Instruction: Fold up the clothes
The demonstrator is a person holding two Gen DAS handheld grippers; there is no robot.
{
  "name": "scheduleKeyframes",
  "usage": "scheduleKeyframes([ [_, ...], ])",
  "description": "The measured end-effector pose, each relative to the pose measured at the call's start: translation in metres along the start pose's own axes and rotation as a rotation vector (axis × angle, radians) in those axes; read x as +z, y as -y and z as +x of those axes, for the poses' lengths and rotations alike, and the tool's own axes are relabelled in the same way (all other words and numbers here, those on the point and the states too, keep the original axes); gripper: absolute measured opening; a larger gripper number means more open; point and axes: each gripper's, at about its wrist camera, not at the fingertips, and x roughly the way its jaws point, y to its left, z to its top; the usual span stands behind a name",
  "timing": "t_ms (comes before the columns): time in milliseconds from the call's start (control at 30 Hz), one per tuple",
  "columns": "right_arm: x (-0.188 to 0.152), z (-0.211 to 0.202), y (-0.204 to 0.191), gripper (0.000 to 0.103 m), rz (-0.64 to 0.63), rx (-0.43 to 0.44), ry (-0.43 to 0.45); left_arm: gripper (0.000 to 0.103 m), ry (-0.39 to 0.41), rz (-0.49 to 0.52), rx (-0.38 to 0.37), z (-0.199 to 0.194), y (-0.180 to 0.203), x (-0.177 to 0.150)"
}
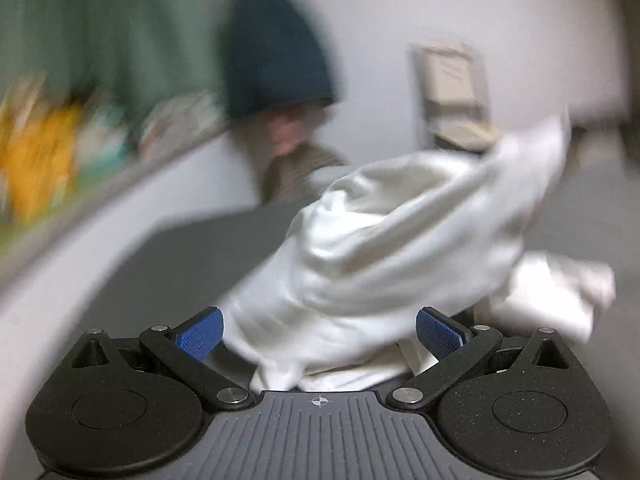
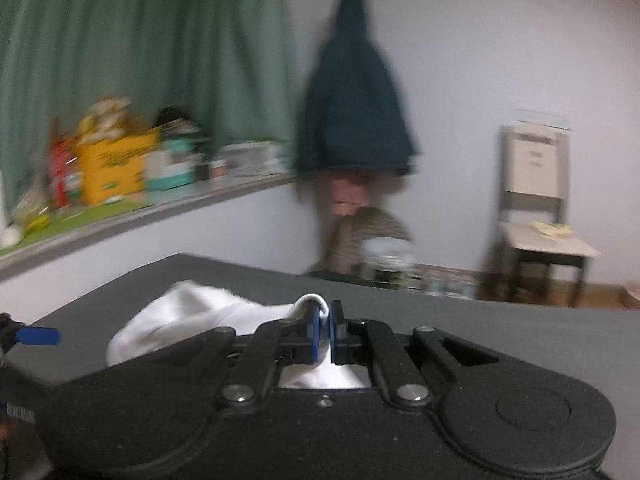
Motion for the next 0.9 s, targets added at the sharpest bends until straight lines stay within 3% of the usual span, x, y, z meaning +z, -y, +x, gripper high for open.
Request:
scheduleKeyframes([
  [100, -0.013, -0.027, 0.042, 0.005, 0.047, -0.065, -0.027, 0.103, 0.13, 0.278, -0.108, -0.023, 0.046, -0.007],
  [167, -0.03, -0.028, 0.056, 0.005, 0.049, -0.102, -0.099, 0.103, 0.215, 0.461, -0.181, -0.039, 0.076, -0.012],
  [233, -0.051, -0.028, 0.064, 0.006, 0.041, -0.097, -0.155, 0.103, 0.266, 0.583, -0.261, -0.052, 0.102, -0.018],
  [300, -0.07, -0.035, 0.062, 0.008, 0.015, -0.095, -0.144, 0.103, 0.277, 0.66, -0.321, -0.06, 0.124, -0.022],
  [333, -0.08, -0.041, 0.061, 0.011, -0.004, -0.091, -0.133, 0.103, 0.263, 0.683, -0.331, -0.061, 0.132, -0.024],
  [433, -0.1, -0.049, 0.056, 0.058, 0.012, -0.073, -0.133, 0.103, 0.21, 0.717, -0.275, -0.051, 0.147, -0.025],
  [467, -0.102, -0.051, 0.056, 0.063, 0.032, -0.038, -0.165, 0.103, 0.2, 0.725, -0.252, -0.047, 0.145, -0.026],
  [600, -0.105, -0.043, 0.048, 0.062, 0.146, 0.11, -0.328, 0.103, 0.176, 0.735, -0.181, -0.034, 0.141, -0.022],
  [667, -0.115, -0.037, 0.041, 0.062, 0.235, 0.233, -0.391, 0.103, 0.176, 0.729, -0.186, -0.032, 0.141, -0.019],
  [767, -0.125, -0.02, 0.022, 0.059, 0.235, 0.244, -0.428, 0.103, 0.171, 0.735, -0.193, -0.032, 0.144, -0.017],
  [900, -0.137, 0.002, 0.008, 0.058, 0.183, 0.225, -0.387, 0.103, 0.167, 0.773, -0.214, -0.037, 0.152, -0.026],
])
